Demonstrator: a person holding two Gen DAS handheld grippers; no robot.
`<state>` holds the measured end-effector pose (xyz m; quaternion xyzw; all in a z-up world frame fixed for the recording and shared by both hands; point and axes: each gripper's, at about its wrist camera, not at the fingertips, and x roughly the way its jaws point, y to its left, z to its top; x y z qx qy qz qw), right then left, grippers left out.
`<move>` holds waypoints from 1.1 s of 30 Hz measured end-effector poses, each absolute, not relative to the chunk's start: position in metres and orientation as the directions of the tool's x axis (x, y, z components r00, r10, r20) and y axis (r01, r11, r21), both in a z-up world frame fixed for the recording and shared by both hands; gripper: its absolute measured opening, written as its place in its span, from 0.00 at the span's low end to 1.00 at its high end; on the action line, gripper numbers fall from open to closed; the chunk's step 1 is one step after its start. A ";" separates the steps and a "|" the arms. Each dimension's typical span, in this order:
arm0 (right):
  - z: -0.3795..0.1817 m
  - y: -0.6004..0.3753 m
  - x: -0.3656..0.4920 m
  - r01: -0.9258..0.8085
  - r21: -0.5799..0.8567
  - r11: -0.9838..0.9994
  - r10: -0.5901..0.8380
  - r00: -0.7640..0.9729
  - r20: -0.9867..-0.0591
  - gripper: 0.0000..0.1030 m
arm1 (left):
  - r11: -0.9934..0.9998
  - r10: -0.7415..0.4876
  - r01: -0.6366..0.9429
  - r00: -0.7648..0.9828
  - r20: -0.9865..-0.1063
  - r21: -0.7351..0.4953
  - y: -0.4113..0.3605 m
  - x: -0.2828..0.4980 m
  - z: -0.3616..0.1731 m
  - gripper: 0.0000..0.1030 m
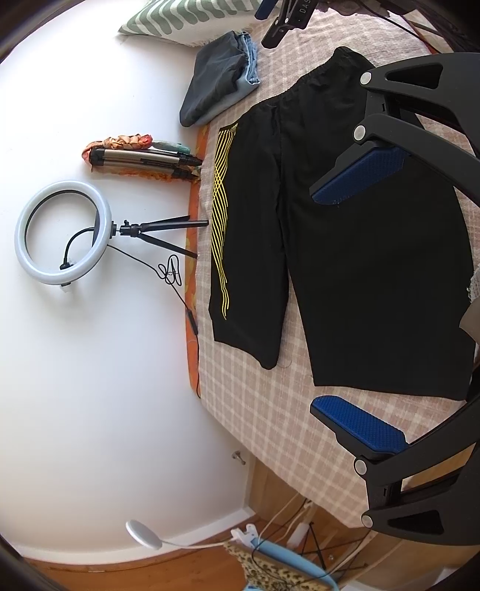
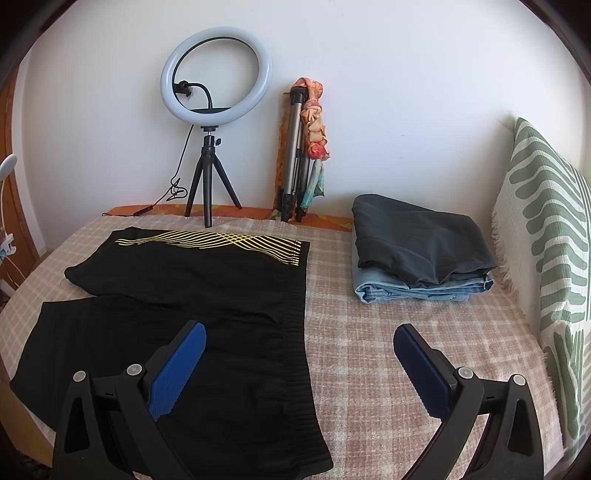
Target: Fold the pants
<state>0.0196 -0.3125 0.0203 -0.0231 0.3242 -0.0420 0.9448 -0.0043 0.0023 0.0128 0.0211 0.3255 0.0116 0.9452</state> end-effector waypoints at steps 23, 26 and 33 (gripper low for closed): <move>0.020 -0.312 0.020 0.061 -0.068 0.996 -0.090 0.784 -0.614 1.00 | 0.999 0.040 -0.013 0.793 -0.608 0.049 -0.001 -0.006 0.013 1.00; 0.020 -0.312 0.020 0.060 -0.067 0.996 -0.088 0.783 -0.615 1.00 | 0.999 0.041 -0.013 0.793 -0.608 0.050 -0.002 -0.006 0.013 1.00; 0.020 -0.313 0.020 0.060 -0.066 0.996 -0.088 0.783 -0.616 1.00 | 0.999 0.042 -0.014 0.793 -0.607 0.051 -0.001 -0.006 0.012 1.00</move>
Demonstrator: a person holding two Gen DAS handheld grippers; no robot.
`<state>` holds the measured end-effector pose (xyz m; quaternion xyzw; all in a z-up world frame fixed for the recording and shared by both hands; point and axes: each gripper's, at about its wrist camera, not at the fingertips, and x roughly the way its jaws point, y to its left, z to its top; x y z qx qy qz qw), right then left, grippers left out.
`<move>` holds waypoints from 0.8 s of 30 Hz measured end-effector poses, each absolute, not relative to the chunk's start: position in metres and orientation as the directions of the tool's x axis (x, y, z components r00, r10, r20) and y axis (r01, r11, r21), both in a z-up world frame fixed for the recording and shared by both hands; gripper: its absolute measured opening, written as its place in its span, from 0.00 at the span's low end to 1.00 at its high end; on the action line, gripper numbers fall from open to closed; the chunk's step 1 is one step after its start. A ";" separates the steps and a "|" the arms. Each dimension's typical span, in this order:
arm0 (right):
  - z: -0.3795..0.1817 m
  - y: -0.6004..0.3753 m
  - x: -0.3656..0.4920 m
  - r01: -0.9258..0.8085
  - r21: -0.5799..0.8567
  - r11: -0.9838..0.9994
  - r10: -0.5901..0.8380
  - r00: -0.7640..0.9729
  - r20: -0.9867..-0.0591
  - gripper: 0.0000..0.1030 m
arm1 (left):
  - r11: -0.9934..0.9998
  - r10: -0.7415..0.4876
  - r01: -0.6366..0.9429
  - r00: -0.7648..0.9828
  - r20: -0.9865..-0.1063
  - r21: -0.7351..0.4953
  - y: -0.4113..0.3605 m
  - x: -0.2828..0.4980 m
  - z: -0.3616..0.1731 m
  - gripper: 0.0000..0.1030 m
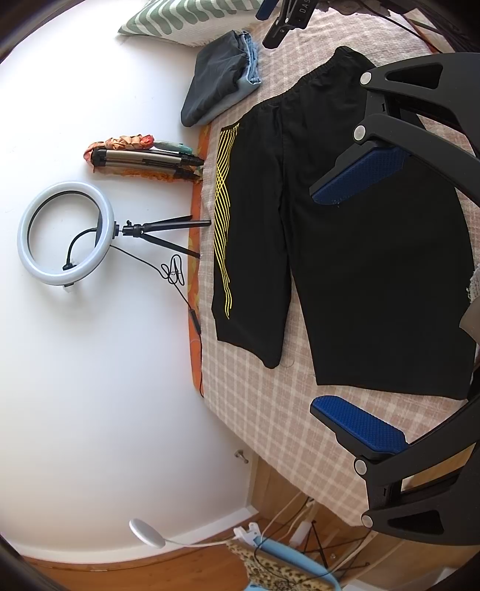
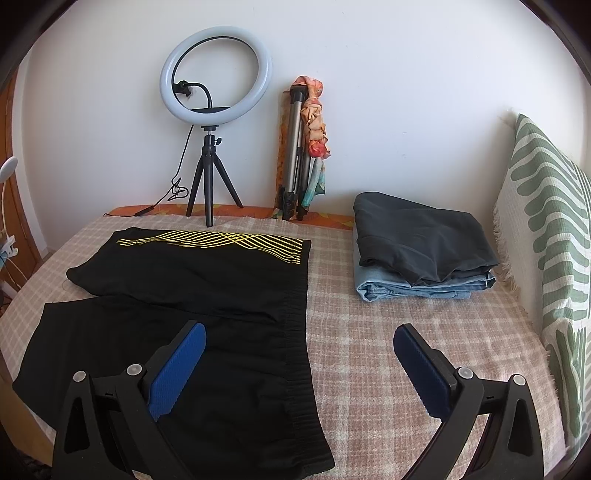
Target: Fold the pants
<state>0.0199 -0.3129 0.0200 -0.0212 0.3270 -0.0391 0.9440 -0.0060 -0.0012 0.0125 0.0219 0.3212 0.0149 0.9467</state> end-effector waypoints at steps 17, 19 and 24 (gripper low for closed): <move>0.019 -0.310 0.018 0.052 -0.063 0.997 -0.080 0.780 -0.620 1.00 | 0.998 0.054 -0.018 0.793 -0.607 0.065 0.001 -0.007 0.011 1.00; 0.020 -0.311 0.018 0.050 -0.067 0.996 -0.081 0.781 -0.619 1.00 | 0.997 0.058 -0.019 0.791 -0.609 0.070 0.001 -0.006 0.010 1.00; 0.019 -0.312 0.012 0.034 -0.070 0.997 -0.071 0.781 -0.620 1.00 | 0.996 0.069 -0.025 0.790 -0.609 0.080 0.003 -0.008 0.006 1.00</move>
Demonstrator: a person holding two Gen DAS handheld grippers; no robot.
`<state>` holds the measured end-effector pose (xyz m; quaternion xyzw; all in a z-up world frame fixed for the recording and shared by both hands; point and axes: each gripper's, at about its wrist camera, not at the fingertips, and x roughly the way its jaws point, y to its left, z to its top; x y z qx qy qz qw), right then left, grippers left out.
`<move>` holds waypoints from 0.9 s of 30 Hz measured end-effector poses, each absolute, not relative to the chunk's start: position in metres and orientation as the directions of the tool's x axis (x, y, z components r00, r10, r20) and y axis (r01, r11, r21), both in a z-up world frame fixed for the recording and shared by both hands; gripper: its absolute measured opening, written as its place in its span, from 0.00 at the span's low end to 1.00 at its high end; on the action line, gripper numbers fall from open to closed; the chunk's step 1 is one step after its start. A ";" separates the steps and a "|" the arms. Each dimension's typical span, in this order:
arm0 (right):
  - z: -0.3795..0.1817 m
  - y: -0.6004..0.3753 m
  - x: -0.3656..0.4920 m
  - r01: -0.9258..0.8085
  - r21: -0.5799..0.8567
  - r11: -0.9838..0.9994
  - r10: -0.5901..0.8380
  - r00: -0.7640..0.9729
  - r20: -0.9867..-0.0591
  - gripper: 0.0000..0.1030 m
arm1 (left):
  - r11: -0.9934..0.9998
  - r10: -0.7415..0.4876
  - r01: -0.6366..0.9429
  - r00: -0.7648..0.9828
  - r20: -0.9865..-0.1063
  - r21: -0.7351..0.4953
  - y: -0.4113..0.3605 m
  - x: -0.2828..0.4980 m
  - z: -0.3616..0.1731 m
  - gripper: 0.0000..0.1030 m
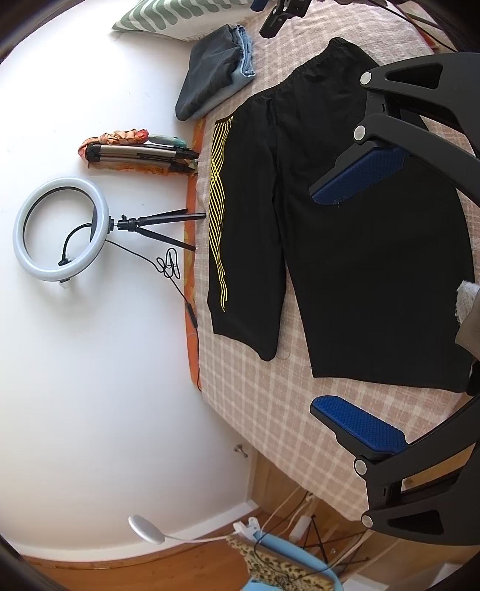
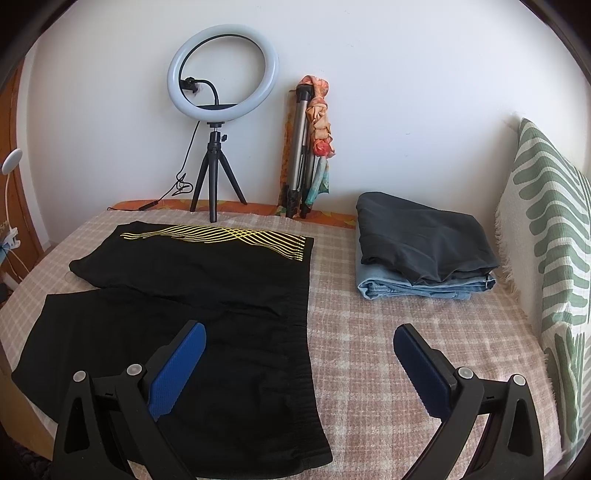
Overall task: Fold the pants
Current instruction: 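Grasp the shorts leg hem with the left gripper while the right gripper grasps the other hem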
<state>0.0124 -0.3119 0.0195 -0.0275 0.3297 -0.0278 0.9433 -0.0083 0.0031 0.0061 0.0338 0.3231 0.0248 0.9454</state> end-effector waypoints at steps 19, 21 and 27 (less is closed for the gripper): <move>-0.022 -0.289 -0.037 -0.435 -0.152 0.888 0.212 0.679 -0.702 0.82 | 0.978 -0.071 0.189 0.708 -0.703 0.092 0.016 -0.014 -0.042 0.74; -0.031 -0.281 -0.043 -0.508 -0.174 0.843 0.239 0.645 -0.726 0.77 | 0.970 -0.097 0.228 0.691 -0.716 0.089 0.016 -0.017 -0.044 0.69; -0.062 -0.265 -0.047 -0.629 -0.225 0.744 0.217 0.545 -0.810 0.62 | 0.951 -0.195 0.309 0.615 -0.764 0.005 0.021 -0.016 -0.050 0.61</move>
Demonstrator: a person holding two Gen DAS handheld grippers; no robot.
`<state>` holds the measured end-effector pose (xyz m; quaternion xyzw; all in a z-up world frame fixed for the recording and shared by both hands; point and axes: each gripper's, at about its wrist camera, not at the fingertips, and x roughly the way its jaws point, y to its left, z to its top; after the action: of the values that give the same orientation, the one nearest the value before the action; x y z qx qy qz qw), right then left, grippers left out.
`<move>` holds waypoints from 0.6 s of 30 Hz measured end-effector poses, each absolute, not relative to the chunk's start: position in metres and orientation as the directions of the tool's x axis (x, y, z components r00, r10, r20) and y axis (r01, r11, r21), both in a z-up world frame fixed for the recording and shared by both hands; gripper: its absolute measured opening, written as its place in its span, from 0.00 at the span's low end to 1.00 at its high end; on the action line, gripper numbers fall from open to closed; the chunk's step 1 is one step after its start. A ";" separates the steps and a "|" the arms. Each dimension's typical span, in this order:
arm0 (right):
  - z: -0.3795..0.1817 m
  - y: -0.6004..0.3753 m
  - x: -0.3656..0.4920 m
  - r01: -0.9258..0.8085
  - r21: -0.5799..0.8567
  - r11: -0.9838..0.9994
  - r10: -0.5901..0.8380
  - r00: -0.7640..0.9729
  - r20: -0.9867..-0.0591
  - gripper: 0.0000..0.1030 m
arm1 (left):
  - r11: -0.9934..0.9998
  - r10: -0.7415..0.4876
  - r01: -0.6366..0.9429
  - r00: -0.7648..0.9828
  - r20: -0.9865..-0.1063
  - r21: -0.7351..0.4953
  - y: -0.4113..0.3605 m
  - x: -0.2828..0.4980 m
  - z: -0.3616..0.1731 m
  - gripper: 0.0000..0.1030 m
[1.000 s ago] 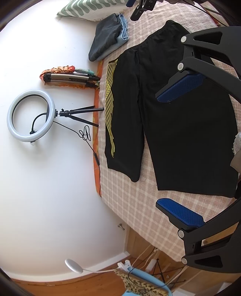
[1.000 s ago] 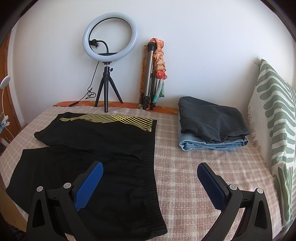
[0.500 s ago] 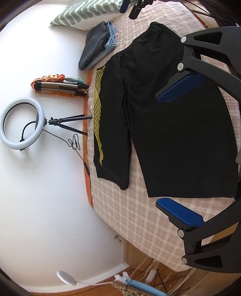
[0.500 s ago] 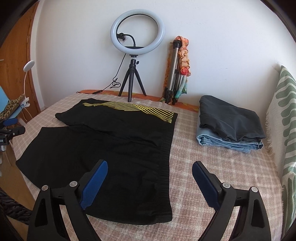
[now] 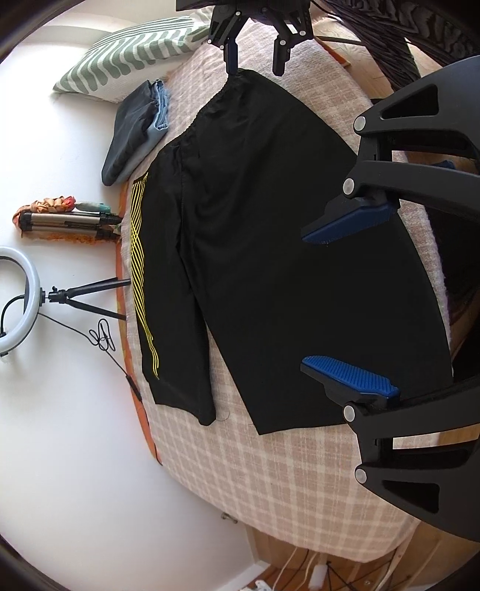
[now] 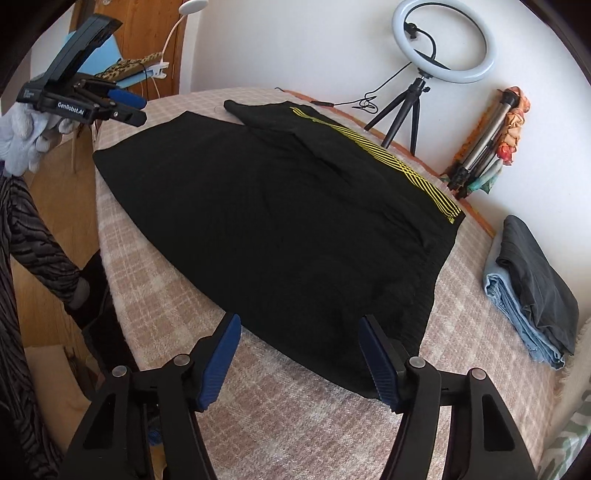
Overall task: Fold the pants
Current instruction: 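Grasp the shorts leg hem with the left gripper while the right gripper grasps the other hem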
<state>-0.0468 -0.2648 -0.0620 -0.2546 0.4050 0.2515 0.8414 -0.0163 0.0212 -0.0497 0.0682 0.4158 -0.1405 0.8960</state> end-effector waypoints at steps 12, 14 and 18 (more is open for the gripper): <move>-0.092 -0.260 -0.045 -0.694 -0.261 0.671 0.165 0.482 -0.860 0.38 | 0.905 -0.283 0.422 0.510 -0.812 -0.050 0.013 -0.024 -0.064 0.60; -0.093 -0.257 -0.042 -0.694 -0.257 0.673 0.166 0.480 -0.862 0.23 | 0.899 -0.304 0.432 0.486 -0.819 -0.077 0.009 -0.024 -0.067 0.60; -0.091 -0.250 -0.038 -0.661 -0.319 0.679 0.123 0.531 -0.839 0.05 | 0.873 -0.325 0.479 0.431 -0.842 -0.092 -0.003 -0.032 -0.076 0.60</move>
<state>-0.0382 -0.2503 -0.0905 -0.3200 0.4204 0.2406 0.8142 -0.0318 -0.0026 -0.0756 0.0807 0.4773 -0.2385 0.8419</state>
